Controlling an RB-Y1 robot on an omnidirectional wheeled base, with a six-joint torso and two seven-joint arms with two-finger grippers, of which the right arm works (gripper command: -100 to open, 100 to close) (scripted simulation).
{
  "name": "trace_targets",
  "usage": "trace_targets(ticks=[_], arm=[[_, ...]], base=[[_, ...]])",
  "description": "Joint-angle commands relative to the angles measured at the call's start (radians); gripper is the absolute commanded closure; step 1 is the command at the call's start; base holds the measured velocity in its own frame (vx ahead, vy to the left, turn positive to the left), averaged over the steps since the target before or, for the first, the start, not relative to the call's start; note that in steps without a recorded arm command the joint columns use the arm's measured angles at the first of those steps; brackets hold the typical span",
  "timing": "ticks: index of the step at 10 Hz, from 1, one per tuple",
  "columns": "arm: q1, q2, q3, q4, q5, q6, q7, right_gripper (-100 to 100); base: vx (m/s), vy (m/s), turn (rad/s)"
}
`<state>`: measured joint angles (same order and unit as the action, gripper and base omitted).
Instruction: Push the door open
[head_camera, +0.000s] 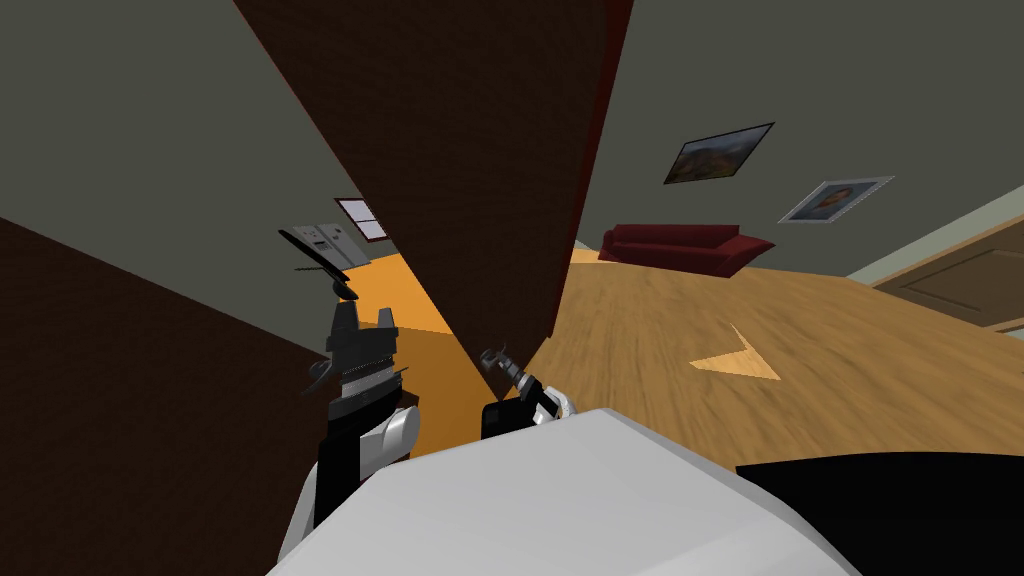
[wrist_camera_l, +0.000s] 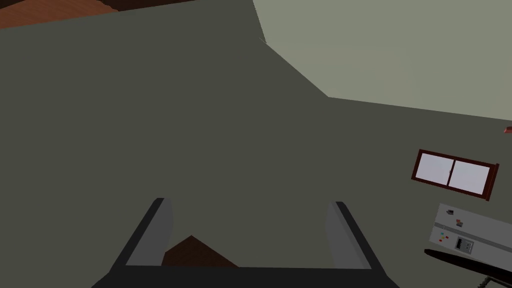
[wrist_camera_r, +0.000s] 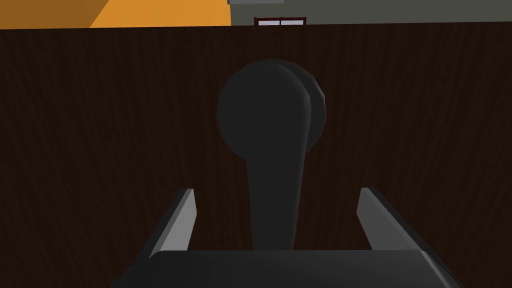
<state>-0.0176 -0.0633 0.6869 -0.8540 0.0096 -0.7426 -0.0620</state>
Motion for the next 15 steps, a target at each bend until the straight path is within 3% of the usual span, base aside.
trace_targets(ticks=[1,2,7,8,12,15], arm=[[0.000,0.000,0.000,0.000,0.000,0.000,0.000,-100],[0.000,0.000,0.000,0.000,0.000,0.000,0.000,100],[0.000,0.000,0.000,0.000,0.000,0.000,0.000,100],[0.004,-0.006,-0.008,-0.004,-0.003,0.001,0.004,-100],[0.012,0.001,-0.025,-0.011,-0.010,0.003,0.011,-100],[0.007,-0.005,-0.028,0.000,-0.010,-0.003,0.013,-100]], base=[[0.062,0.065,-0.004],[-0.006,-0.010,-0.001],[-0.014,-0.014,0.001],[-0.094,-0.021,-0.120],[-0.181,-0.057,-0.069],[0.042,0.042,0.014]])
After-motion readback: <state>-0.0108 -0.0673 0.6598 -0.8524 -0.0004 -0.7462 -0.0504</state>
